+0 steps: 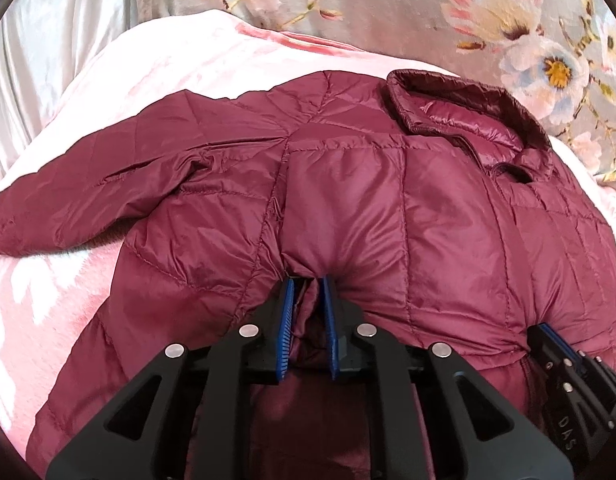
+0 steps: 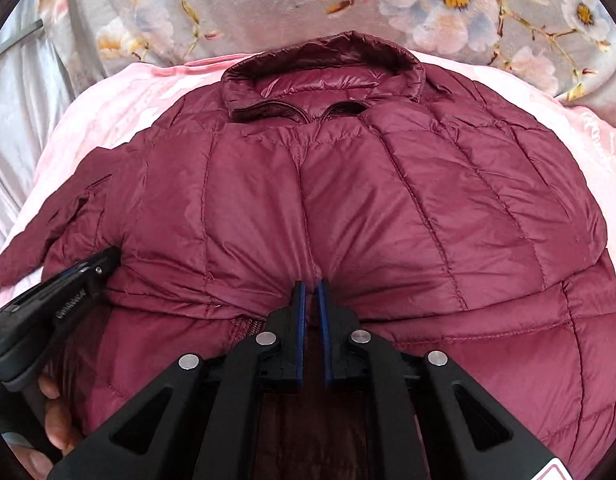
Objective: Fold large clothes
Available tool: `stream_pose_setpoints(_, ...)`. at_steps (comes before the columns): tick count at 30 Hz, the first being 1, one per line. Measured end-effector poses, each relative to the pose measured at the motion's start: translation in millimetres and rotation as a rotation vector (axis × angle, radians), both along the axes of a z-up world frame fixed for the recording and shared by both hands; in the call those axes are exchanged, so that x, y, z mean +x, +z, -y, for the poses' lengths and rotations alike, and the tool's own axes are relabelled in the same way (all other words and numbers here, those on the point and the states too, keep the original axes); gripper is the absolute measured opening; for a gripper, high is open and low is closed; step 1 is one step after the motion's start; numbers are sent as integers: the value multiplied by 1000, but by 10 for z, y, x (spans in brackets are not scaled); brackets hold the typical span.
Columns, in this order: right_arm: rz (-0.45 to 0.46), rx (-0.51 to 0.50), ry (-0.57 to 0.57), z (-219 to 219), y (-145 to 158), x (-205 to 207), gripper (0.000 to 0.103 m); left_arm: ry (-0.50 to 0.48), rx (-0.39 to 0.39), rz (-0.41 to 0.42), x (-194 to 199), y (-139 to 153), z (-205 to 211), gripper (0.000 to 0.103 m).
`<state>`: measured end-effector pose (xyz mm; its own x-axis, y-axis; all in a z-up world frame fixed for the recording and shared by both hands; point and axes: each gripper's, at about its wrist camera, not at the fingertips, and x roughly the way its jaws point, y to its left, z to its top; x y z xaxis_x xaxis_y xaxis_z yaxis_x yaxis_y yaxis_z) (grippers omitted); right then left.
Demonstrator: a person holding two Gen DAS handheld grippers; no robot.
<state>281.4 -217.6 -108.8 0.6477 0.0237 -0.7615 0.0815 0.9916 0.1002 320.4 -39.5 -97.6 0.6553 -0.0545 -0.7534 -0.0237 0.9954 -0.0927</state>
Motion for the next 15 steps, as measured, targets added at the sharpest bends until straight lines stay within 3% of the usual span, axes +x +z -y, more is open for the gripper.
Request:
stream_pose_setpoints(2,-2,-17,-2,-20,-2,2,8,3,-39,13,-28,37,-61,34)
stream_pose_setpoints(3,-4,-35,-2,-47,0,6,8,10,-59,26,-78,95,-128,47)
stream_pose_setpoints(5,-8,-69,0,-79,10,7,8,10,-86,53,-210,235,-283,56)
stream_pose_setpoints(7,-4,-91,1,-95,25,-17,8,10,-116,104,-414,453,-548,83)
stream_pose_setpoints(8,0,-96,2,-90,40,-34,8,23,-120,126,-500,538,-697,90)
stream_pose_setpoints(11,44,-99,-18,-132,192,-238,9,114,-90,154,-651,697,-1326,93)
stream_pose_setpoints(15,106,-77,12,-335,380,-698,17,338,-82,90,-631,572,-2484,93)
